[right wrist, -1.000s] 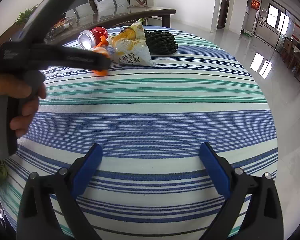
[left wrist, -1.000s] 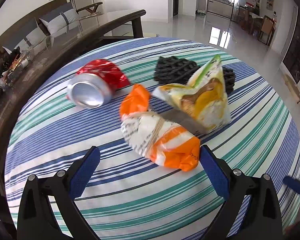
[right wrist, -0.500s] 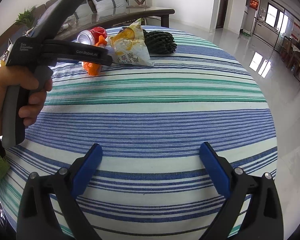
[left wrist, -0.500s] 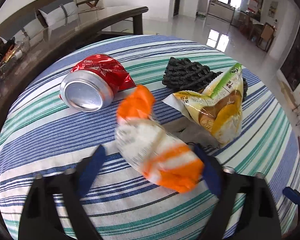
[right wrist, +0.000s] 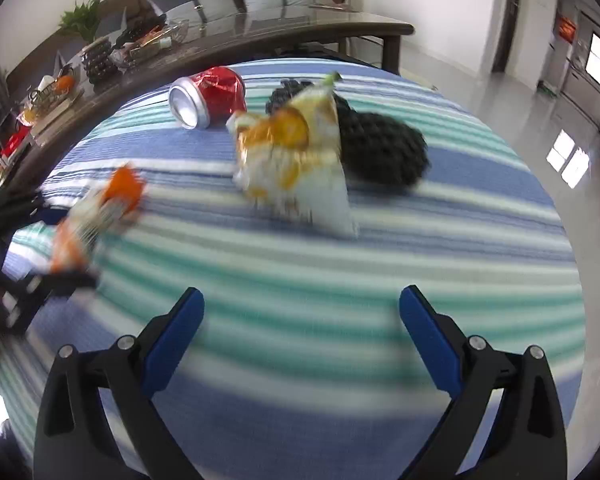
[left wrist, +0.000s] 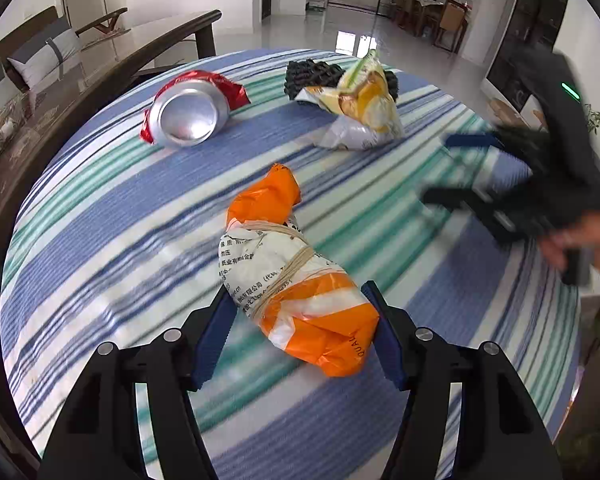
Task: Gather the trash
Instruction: 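Grasp the orange-white wrapper with the left tool while the right tool grasps the chip bag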
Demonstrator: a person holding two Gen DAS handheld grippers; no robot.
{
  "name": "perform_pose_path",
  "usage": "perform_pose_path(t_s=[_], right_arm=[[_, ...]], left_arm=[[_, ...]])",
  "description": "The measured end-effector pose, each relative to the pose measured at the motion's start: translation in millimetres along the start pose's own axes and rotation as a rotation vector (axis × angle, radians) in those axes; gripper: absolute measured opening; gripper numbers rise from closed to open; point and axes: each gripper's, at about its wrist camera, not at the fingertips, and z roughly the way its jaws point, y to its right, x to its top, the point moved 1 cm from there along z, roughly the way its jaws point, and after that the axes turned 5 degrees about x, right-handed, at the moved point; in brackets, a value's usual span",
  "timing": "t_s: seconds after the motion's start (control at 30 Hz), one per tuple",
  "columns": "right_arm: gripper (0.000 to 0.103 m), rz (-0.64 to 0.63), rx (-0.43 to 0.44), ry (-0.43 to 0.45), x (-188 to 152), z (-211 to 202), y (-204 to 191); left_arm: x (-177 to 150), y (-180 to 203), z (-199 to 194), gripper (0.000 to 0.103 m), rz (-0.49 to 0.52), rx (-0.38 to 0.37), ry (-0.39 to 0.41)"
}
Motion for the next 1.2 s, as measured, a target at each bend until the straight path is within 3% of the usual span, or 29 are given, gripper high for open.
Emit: perform_pose_path(t_s=[0.13, 0.27, 0.3, 0.37, 0.43, 0.53, 0.7, 0.83, 0.87, 0.9, 0.93, 0.97, 1.03, 1.1, 1.2], right_arm=[[0.094, -0.030, 0.033, 0.020, 20.5, 17.8, -3.4], [0.038, -0.017, 0.068, 0.011, 19.2, 15.6, -12.9], [0.029, -0.008, 0.086, 0.006, 15.5, 11.6, -16.7], [0.021, 0.005, 0.103, 0.000, 9.1, 3.1, -22.9], [0.018, 0.034, 0.140, -0.011, -1.0, -8.1, -28.5], [0.018, 0.120, 0.206, -0.034, -23.5, -24.7, -34.7], [0.018, 0.366, 0.323, -0.045, -72.3, -49.8, -23.3], [0.019, 0.577, 0.357, 0.001, -97.0, -60.8, 8.3], [0.023, 0.602, 0.336, 0.017, -99.2, -64.9, 14.9], [0.026, 0.604, 0.309, 0.029, -98.6, -68.7, 18.2], [0.034, 0.597, 0.263, 0.043, -98.1, -73.7, 20.7], [0.049, 0.579, 0.215, 0.054, -96.6, -78.9, 21.7], [0.064, 0.483, 0.121, 0.071, -88.5, -89.0, 14.6], [0.070, 0.309, 0.039, 0.084, -78.4, -98.1, 0.9], [0.075, 0.108, 0.025, 0.084, -64.4, -100.9, -22.9]], left_arm=[[-15.5, -3.4, -7.6, 0.065, -0.008, -0.001, 0.007], [-26.3, -3.7, -9.0, 0.067, -0.005, 0.031, 0.011], [-28.5, -5.0, -10.3, 0.069, -0.011, 0.030, 0.016], [-34.1, -6.3, -13.9, 0.078, -0.028, 0.034, 0.026], [-38.9, -8.0, -17.2, 0.081, -0.040, 0.034, 0.034], [-47.3, -8.6, -20.6, 0.086, -0.051, 0.035, 0.038], [-64.7, -6.3, -27.1, 0.093, -0.033, 0.064, 0.036], [-69.4, -5.2, -27.3, 0.096, -0.020, 0.081, 0.047], [-66.1, -5.9, -24.9, 0.096, -0.021, 0.086, 0.047], [-65.5, -5.9, -24.7, 0.096, -0.024, 0.087, 0.046], [-63.5, -6.6, -24.4, 0.096, -0.030, 0.084, 0.043], [-63.5, -6.9, -26.2, 0.096, -0.037, 0.077, 0.043], [-64.3, -6.9, -30.1, 0.096, -0.047, 0.069, 0.048], [-63.3, -7.8, -33.1, 0.096, -0.061, 0.065, 0.054], [-59.4, -9.8, -34.0, 0.096, -0.100, 0.036, 0.059]])
